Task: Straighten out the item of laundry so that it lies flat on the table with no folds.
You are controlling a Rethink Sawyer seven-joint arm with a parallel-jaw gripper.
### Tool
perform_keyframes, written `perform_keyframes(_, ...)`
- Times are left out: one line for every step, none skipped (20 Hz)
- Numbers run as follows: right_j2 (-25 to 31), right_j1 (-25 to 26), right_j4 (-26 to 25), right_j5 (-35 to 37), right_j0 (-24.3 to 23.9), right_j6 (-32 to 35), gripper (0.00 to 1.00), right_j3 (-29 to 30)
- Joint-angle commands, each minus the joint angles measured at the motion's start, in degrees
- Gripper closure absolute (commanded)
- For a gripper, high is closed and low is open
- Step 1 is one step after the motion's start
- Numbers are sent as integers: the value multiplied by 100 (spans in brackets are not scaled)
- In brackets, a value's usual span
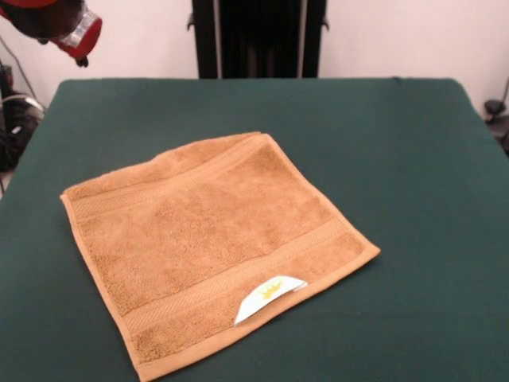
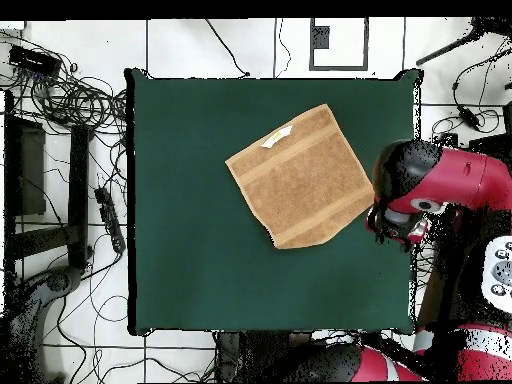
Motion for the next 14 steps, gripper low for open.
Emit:
perform_keyframes(822,-977,318,-2276,-593,-878,0,1475)
perform_keyframes(836,-975,292,-2290,-589,-854,0,1470)
perform_keyframes(870,-960,288,-2353,-615,-776,0,1504)
perform_keyframes(900,-943,254,-2361,-632,-757,0,1487)
perform_keyframes(939,-939,237,-2400,-648,-732,0,1497)
perform_keyframes(973,-919,253,-2428,-661,-670,0,1479)
perform_keyframes(1014,-929,285,-2449,-669,-601,0,1485)
perform_keyframes(1046,-927,325,-2473,-665,-532,0,1479)
perform_keyframes(1077,-926,364,-2498,-661,-462,0,1473)
perform_keyframes(1091,-921,402,-2477,-640,-393,0,1457)
perform_keyframes(1102,-893,430,-2449,-616,-319,0,1417)
perform_keyframes(1112,-885,435,-2493,-600,-272,0,1428)
perform_keyframes(1145,-864,473,-2524,-591,-227,0,1424)
perform_keyframes(1193,-847,518,-2585,-594,-203,0,1432)
